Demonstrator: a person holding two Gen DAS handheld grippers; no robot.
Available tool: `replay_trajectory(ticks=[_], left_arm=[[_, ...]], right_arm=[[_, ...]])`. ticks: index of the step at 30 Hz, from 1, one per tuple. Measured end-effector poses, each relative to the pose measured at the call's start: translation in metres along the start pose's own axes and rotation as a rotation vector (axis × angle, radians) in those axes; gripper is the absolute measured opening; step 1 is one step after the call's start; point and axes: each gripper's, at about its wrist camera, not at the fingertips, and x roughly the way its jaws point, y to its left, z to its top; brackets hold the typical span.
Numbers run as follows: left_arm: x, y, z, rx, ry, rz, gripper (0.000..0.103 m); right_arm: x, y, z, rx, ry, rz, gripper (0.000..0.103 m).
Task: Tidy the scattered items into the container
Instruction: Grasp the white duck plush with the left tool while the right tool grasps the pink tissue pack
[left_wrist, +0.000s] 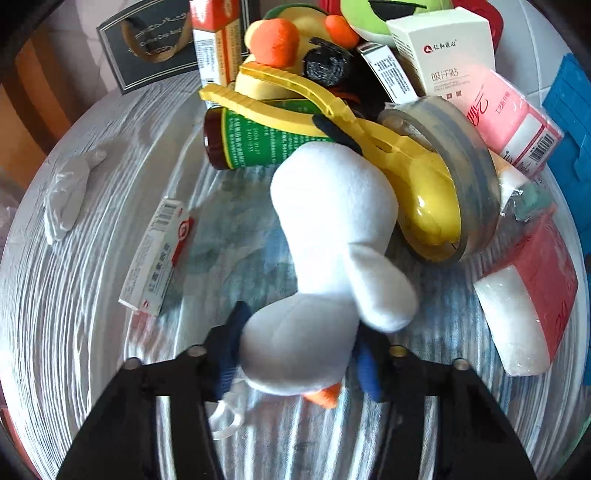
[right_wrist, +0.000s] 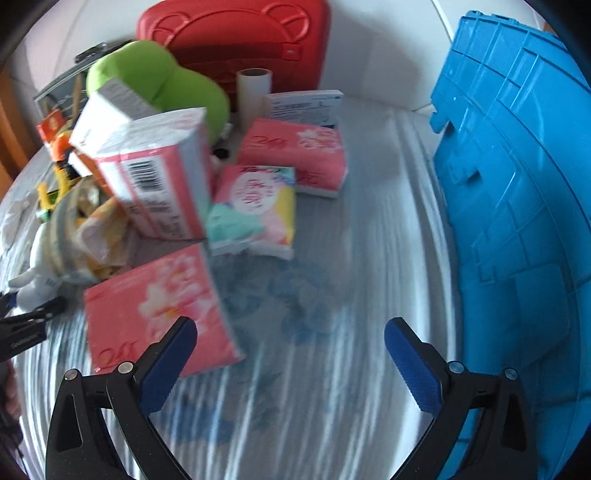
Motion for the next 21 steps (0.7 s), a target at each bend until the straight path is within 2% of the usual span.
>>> replay_trajectory(ticks=[1,4,7,9,14,18,19,20,21], left_arm=[[-0.003,0.003,-0.005,-0.027,0.009,-0.009,0.048],[-0.012,0.004,-0.025,-0.049,0.024,-0.001,0.047],[-0.027,0.002,-0.048,-0.075,0.046,0.005,0.047],[-0.04,0.0,-0.067,-0.114,0.063,-0.002,0.047],[-0.06,-0.02,-0.105,-0.15,0.063,-0.026,0.047],[-0.063,-0.028,-0.121,-0.174,0.067,0.006,0.047],[-0.065,-0.029,-0.124,-0.183,0.064,0.012,0.047],[-0.065,-0.028,-0.126,-0.186,0.063,0.018,0.047],[-0.065,-0.028,-0.126,-0.191,0.061,0.023,0.047]], right_arm=[[0.003,-0.003,0.003,-0.008,-0.006,-0.03,0.101],[0.017,-0.007,0.012,-0.031,-0.015,-0.076,0.074],[0.035,-0.005,0.01,-0.057,0.045,-0.046,0.063],[0.036,0.004,-0.004,-0.102,0.078,-0.02,0.062],[0.008,0.034,-0.059,-0.19,0.122,0.139,0.062],[-0.021,0.077,-0.09,-0.325,0.137,0.345,0.062],[-0.03,0.085,-0.093,-0.355,0.121,0.377,0.065],[-0.039,0.089,-0.093,-0.377,0.099,0.383,0.076],[-0.047,0.089,-0.092,-0.39,0.072,0.382,0.094]])
